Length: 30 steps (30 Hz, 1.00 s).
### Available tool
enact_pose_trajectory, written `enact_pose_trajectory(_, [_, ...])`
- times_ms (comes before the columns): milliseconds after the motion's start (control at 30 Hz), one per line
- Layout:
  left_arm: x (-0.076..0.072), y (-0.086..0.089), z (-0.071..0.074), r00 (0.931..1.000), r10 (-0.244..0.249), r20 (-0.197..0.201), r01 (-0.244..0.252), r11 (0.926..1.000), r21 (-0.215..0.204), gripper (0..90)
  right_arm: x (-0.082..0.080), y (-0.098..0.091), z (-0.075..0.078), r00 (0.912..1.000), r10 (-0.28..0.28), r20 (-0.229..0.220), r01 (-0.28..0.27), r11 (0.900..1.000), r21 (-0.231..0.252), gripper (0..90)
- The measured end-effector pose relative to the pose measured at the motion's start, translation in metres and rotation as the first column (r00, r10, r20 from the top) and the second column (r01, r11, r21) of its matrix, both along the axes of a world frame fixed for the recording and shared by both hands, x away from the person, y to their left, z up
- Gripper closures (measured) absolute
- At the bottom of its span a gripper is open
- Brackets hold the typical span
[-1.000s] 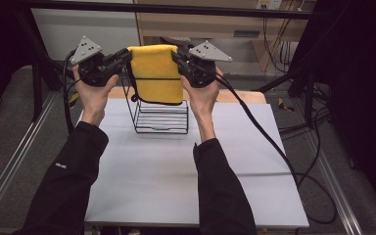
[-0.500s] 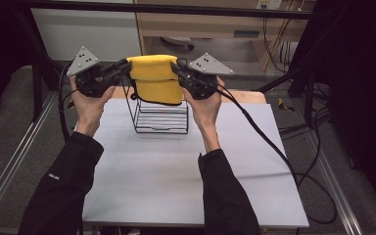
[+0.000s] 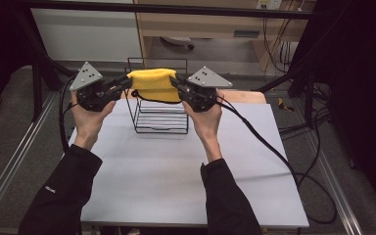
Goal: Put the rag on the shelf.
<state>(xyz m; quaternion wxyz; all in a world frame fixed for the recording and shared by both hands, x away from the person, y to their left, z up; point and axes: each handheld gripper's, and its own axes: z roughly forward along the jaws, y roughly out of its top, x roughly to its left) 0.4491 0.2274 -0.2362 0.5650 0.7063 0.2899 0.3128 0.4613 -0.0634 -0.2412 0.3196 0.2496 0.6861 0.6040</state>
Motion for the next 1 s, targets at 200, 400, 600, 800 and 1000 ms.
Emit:
enact_pose_trajectory(200, [-0.004, 0.000, -0.011, 0.9991, -0.003, -0.043, 0.003, 0.9999, 0.010, 77.1, -0.002, 0.001, -0.006, 0.9992, 0.011, -0.039, -0.013, 0.9992, -0.037, 81.7])
enact_pose_trajectory(400, [-0.006, -0.001, -0.022, 0.9972, 0.004, -0.075, -0.002, 0.9996, 0.029, 76.1, -0.002, 0.000, -0.012, 0.9967, 0.025, -0.077, -0.030, 0.9978, -0.059, 81.4])
enact_pose_trajectory(600, [-0.008, 0.000, -0.021, 0.9945, 0.004, -0.105, -0.001, 0.9995, 0.033, 73.0, -0.002, -0.001, -0.015, 0.9953, 0.032, -0.091, -0.039, 0.9966, -0.073, 81.5])
enact_pose_trajectory(800, [-0.011, 0.005, -0.005, 0.9916, 0.006, -0.129, -0.004, 0.9999, 0.016, 62.1, -0.003, -0.002, -0.016, 0.9951, 0.037, -0.092, -0.044, 0.9961, -0.076, 81.4])
enact_pose_trajectory(1000, [-0.013, 0.006, 0.009, 0.9942, -0.007, -0.107, 0.003, 0.9995, -0.032, 60.3, -0.004, -0.001, -0.018, 0.9949, 0.037, -0.094, -0.046, 0.9935, -0.104, 81.3])
